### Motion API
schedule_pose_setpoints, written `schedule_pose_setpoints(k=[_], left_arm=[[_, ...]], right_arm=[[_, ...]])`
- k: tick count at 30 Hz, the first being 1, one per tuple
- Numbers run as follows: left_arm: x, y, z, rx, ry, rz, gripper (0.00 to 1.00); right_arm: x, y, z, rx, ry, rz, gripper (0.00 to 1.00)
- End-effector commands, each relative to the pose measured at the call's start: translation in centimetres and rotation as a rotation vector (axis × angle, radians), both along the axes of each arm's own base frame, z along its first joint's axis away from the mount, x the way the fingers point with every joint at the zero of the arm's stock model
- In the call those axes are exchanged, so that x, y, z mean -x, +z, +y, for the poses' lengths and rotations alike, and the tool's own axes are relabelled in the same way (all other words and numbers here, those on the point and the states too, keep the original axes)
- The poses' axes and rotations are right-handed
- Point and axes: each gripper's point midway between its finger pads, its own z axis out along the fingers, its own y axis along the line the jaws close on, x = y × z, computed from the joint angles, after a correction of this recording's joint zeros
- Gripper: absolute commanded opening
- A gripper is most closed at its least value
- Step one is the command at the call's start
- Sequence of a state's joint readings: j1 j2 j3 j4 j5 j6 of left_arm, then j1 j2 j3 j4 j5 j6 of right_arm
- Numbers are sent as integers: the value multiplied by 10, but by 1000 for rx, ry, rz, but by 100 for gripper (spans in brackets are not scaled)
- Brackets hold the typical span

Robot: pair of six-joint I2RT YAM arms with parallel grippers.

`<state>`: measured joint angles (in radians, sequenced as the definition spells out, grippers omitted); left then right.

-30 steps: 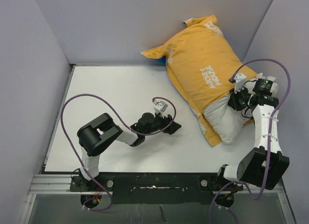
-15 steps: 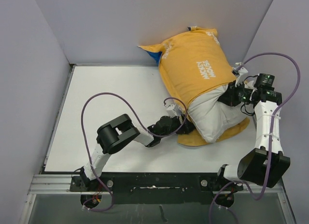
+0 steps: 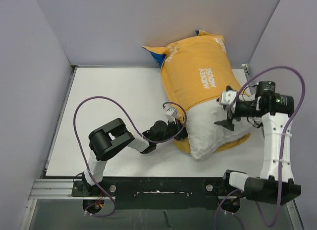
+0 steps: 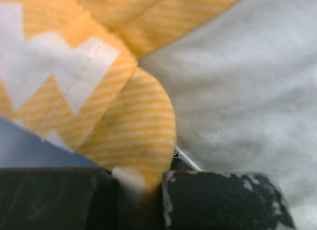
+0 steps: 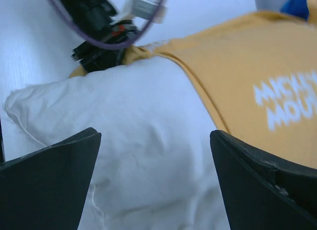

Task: Put the pillow into the pillowcase
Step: Stuff the pillow into the pillowcase.

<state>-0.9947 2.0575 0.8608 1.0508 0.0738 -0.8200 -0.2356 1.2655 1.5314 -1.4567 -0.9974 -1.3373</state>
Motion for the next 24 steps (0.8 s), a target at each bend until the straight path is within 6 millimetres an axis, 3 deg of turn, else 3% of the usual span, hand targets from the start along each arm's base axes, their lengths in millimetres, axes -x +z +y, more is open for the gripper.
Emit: schedule_pose_setpoints(k=[1, 5, 8, 10, 12, 15, 17, 19, 22, 24], left_arm=[[31, 126, -7, 265, -149, -190, 0], [42, 142, -8, 301, -198, -196, 0], [55, 161, -10, 334, -243, -216, 0], [65, 173, -6, 357, -272, -226, 0], [75, 184, 1, 381, -291, -236, 0], [96, 203, 10, 402, -342, -254, 0], [116, 219, 10, 409, -397, -270, 0], [140, 241, 10, 425, -455, -304, 0], [169, 264, 15, 464, -509, -312, 0], [187, 279, 20, 508, -540, -305, 0]], right_arm=[[62, -32, 34, 231, 441, -255, 98], [62, -98, 35, 426, 582, -198, 98], [27, -126, 36, 504, 503, -220, 99], [-23, -141, 29, 630, 308, -268, 80], [-63, -141, 24, 667, 174, -338, 43], [-111, -119, 31, 576, -17, -403, 2], [-140, -99, 41, 540, -138, -504, 0], [-167, -57, 52, 484, -276, -706, 0], [-188, -13, 61, 409, -425, -824, 0], [-198, 8, 55, 357, -533, -861, 0]])
